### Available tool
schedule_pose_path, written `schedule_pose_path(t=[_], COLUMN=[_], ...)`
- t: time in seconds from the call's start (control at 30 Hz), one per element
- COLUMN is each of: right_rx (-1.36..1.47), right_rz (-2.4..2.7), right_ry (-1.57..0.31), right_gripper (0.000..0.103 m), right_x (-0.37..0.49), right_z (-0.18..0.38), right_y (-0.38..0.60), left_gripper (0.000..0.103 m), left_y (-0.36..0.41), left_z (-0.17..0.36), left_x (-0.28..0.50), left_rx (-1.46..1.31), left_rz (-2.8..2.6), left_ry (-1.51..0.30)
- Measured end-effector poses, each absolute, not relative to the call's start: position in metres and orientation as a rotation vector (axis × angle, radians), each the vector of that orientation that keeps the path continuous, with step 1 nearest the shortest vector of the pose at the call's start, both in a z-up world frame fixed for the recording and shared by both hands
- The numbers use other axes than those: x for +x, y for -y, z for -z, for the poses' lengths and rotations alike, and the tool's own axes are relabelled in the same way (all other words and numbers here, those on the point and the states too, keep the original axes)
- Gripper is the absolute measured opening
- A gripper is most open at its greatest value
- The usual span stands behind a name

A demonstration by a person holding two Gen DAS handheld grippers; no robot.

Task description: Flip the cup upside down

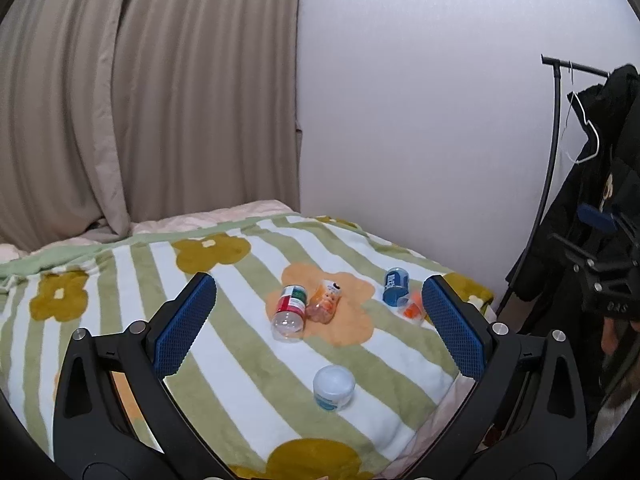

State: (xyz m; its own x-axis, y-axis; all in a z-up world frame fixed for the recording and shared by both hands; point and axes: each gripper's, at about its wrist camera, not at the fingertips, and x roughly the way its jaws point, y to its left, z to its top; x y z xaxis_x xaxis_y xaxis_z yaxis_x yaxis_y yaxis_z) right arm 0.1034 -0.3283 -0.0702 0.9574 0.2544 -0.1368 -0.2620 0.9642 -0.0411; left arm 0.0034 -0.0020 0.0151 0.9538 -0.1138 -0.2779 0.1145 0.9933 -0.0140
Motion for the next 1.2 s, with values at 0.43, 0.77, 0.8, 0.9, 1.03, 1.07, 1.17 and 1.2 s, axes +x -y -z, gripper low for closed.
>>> schedule_pose_path(t=[0.43,0.77,0.8,0.9,1.03,1.07,1.17,1.2], right_rx=[0.101,0.103,0.103,0.100,0.102,0.102,0.101,0.101], right_rz=[-0.111,-0.122,-0.122,-0.123,-0.128,-0.129,-0.133,-0.134], right_ry=[-0.171,-0.167,-0.167,-0.168,-0.172,-0.173,-0.176,-0.178], right_gripper=[0.103,0.103,0.103,0.103,0.103,0.103,0.103,0.103], right_x=[0.087,0.084,0.084,0.084,0.085,0.085,0.087,0.088], right_z=[0.096,0.095,0.095,0.095,0.098,0.098,0.099,0.100], right_y=[0.347,0.343,0.343,0.342,0.342,0.342,0.342,0.342], left_gripper=[0.103,0.103,0.103,0.103,0.103,0.103,0.103,0.103], left_y=[0.015,0.017,0.017,0.017,0.016,0.016,0.016,0.016], left_z=[-0.006,-0.007,-0.008,-0.008,-0.008,-0.008,-0.008,-0.009], left_x=[-0.008,-0.009,-0.009,-0.008,-0.007,-0.008,-0.007,-0.007], left_rx=[0.010,0.007,0.006,0.006,0.004,0.006,0.005,0.005], left_rz=[0.089,0.093,0.093,0.091,0.091,0.090,0.091,0.091], left_ry=[-0.252,-0.248,-0.249,-0.251,-0.252,-0.251,-0.251,-0.251])
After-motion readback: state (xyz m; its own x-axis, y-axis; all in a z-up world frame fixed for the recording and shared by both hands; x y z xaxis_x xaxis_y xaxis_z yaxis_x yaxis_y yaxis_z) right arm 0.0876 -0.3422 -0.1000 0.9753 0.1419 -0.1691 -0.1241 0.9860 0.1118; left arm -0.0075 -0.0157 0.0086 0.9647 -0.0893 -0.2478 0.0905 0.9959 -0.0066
